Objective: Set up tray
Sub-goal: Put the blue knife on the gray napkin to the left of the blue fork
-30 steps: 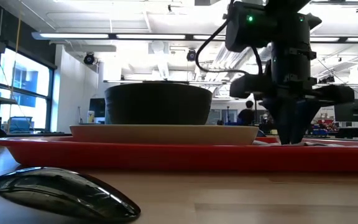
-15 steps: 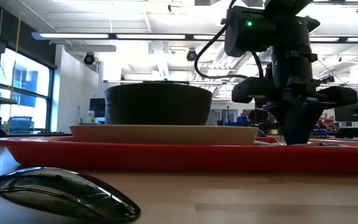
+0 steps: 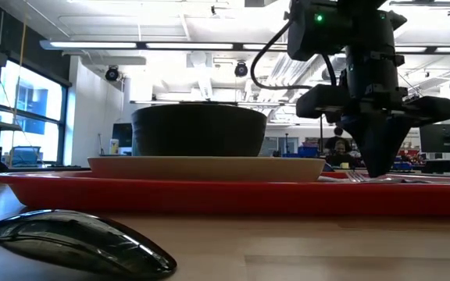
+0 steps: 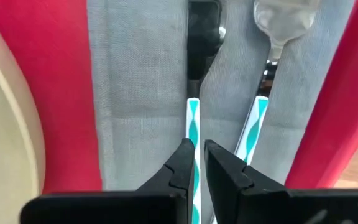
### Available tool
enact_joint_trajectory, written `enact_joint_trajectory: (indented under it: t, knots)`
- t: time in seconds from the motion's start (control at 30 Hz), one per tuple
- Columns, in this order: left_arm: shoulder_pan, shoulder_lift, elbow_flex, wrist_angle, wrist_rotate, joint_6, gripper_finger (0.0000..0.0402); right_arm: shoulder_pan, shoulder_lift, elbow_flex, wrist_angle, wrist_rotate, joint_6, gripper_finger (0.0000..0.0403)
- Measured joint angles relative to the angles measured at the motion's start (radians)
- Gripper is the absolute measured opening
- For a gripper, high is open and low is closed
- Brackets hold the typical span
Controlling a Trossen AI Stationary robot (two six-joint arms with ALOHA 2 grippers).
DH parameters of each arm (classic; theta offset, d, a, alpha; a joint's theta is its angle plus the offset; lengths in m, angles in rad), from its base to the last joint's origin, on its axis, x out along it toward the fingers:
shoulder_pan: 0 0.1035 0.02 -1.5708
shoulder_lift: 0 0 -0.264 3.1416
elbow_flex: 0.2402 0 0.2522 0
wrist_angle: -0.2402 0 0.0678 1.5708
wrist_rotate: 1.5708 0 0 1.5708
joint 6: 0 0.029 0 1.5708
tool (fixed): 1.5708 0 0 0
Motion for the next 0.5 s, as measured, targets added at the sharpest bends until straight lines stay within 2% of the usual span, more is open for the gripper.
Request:
enact_joint_trajectory:
  t: [0.23,0.5]
  knots:
    - [0.0,0.0,0.0,0.0,0.0,-0.001,0.0172,0.016,0.0,-0.001,0.009,0.009,0.04,0.0032]
    - [0.0,0.0,0.0,0.001,0.02,-0.006,0.0172,0.015,0.005,-0.001,0.016,0.066,0.04,0.0061]
